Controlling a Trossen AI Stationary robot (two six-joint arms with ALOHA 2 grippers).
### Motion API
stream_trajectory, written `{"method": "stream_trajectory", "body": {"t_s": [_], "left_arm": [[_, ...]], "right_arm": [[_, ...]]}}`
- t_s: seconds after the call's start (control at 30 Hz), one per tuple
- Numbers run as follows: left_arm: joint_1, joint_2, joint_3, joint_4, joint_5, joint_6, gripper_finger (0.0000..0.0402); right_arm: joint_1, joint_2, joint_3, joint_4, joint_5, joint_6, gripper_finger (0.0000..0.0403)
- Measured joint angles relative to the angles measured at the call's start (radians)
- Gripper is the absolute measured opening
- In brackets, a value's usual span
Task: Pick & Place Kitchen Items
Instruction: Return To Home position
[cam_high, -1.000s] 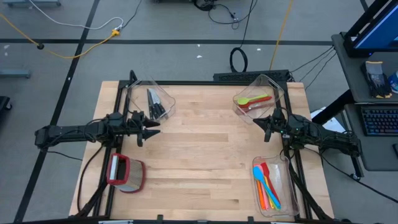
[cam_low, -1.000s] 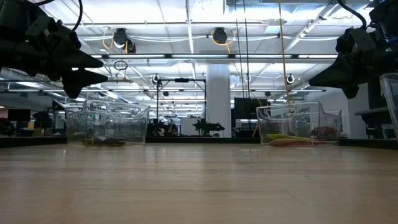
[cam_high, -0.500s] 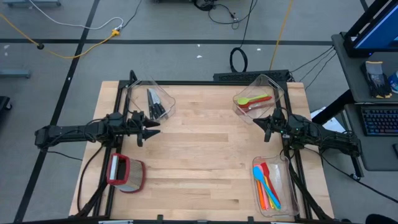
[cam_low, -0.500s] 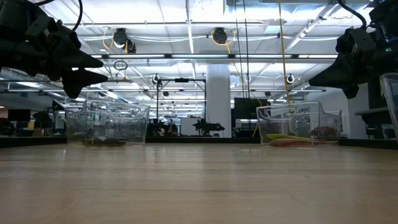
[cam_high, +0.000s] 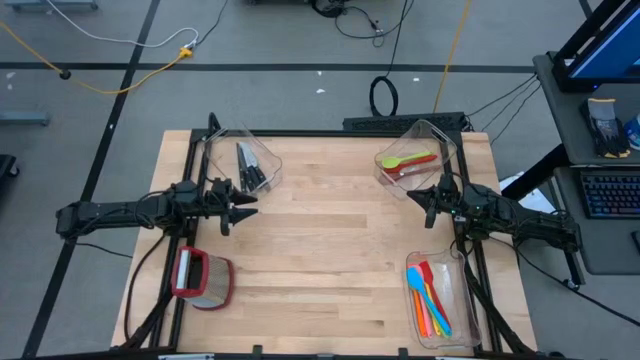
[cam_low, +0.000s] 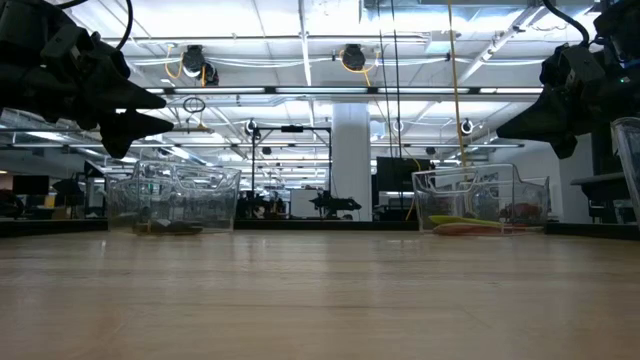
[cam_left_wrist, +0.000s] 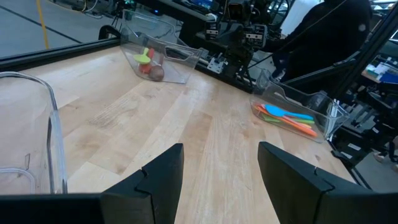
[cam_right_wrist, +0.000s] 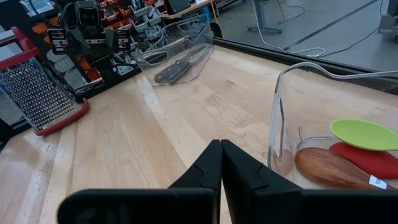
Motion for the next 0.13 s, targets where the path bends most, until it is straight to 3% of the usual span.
{"method": "stream_trajectory", "body": {"t_s": [0.13], "left_arm": [[0.000, 0.000, 0.000, 0.000, 0.000, 0.000, 0.0212]], "right_arm": [[0.000, 0.000, 0.000, 0.000, 0.000, 0.000, 0.0000]]}}
